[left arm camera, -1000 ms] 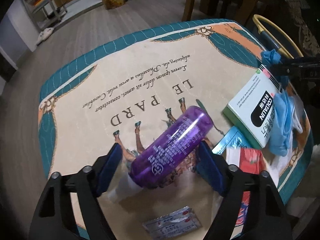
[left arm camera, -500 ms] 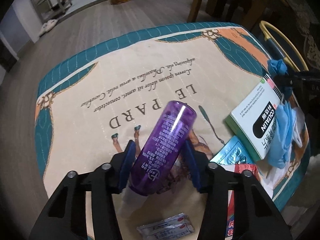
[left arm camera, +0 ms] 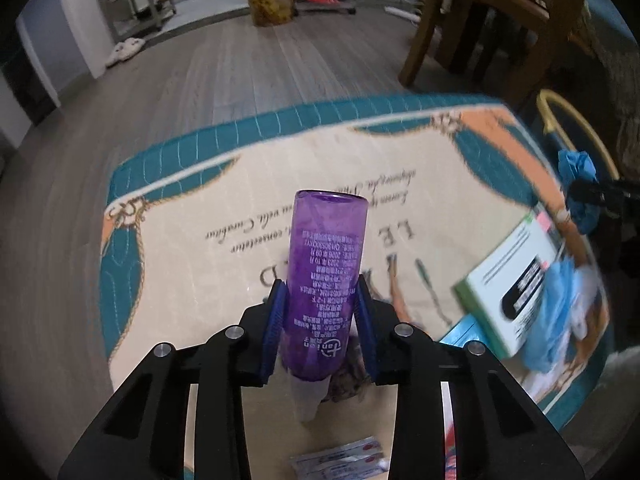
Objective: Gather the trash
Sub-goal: 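Carry the purple bottle and blue gloves over the wastebasket and release both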
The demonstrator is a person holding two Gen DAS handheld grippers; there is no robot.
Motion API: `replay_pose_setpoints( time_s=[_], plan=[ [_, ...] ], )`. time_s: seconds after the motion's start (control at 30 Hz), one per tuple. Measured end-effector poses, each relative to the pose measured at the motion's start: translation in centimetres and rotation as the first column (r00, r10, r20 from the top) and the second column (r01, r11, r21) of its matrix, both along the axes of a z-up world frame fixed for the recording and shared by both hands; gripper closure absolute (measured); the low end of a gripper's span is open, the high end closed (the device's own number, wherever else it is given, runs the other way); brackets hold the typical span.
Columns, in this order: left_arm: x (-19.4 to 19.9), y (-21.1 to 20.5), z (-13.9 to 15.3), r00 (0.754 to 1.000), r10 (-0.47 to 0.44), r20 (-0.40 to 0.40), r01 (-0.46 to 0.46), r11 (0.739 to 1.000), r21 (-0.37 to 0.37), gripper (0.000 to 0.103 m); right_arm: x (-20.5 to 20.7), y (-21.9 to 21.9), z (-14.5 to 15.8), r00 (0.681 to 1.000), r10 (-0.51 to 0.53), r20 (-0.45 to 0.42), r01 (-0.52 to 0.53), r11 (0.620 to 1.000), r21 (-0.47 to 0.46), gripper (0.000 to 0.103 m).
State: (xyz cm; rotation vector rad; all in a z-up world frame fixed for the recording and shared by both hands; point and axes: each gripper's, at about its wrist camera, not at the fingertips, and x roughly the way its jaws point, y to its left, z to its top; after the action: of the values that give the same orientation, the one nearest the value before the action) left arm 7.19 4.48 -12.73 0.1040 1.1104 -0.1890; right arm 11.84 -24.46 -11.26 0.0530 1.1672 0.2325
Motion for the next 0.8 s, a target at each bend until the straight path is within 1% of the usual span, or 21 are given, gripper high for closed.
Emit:
replay_pose_setpoints(
  time_s=[0.1,0.23,0.3,0.37,0.43,0.5,0.53,0.6,0.63,0.7,0.8],
  plan=[
    [0.1,-0.1,1.5,0.999,0.015,0.041,-0.014,1.0,-0.012,0.069,-0.5,-0.4,1.8,0.999,0.001,0.036,-0.001,1.0,0.005,0.069],
    [0.1,-0.7,3.6,0.996,0.027,0.089,-0.027,1.0,-0.01,0.069,-1.3,-1.5,5.2,0.995,-0.011,0.096,0.007,0.999,0.04,0.069],
    [0.2,-1.2,5.2,0.991,0.032,0.13,-0.033,0.999,0.002,0.069,-1.5,-1.8,7.0,0.992,0.0,0.125,-0.005,0.999,0.043,0.069],
    [0.6,-2.1,7.2,0.983,0.04,0.177,-0.038,0.999,-0.017,0.069,-1.6,-2.4,9.0,0.987,0.01,0.162,-0.018,0.999,0.049,0.069],
    [0.8,-3.2,8.9,0.975,0.029,0.218,-0.026,0.999,-0.019,0.069,-1.7,-3.1,11.0,0.981,0.016,0.195,-0.029,0.998,0.062,0.069],
    [1.0,-5.0,10.6,0.969,-0.003,0.249,0.007,1.0,-0.016,0.069,-1.9,-3.8,12.4,0.975,0.025,0.22,-0.039,0.998,0.058,0.069],
    [1.0,-5.8,11.4,0.965,-0.024,0.262,0.025,1.0,-0.002,0.069,-2.0,-4.5,13.1,0.972,0.024,0.232,-0.039,0.998,0.059,0.069],
    [1.0,-8.4,12.8,0.954,-0.083,0.289,0.076,0.997,0.034,0.069,-1.9,-6.1,13.8,0.969,-0.001,0.246,-0.018,0.997,0.074,0.069],
    [1.0,-9.2,13.2,0.951,-0.1,0.291,0.095,0.995,0.033,0.069,-1.8,-7.1,13.9,0.968,-0.022,0.251,0.001,0.996,0.084,0.069],
    [1.0,-11.9,14.1,0.943,-0.149,0.299,0.148,0.989,0.026,0.069,-1.7,-9.3,14.0,0.964,-0.075,0.257,0.047,0.993,0.112,0.069],
    [1.0,-15.7,14.9,0.924,-0.214,0.317,0.216,0.976,0.03,0.069,-1.4,-12.6,12.8,0.962,-0.153,0.225,0.115,0.978,0.172,0.069]
  ],
)
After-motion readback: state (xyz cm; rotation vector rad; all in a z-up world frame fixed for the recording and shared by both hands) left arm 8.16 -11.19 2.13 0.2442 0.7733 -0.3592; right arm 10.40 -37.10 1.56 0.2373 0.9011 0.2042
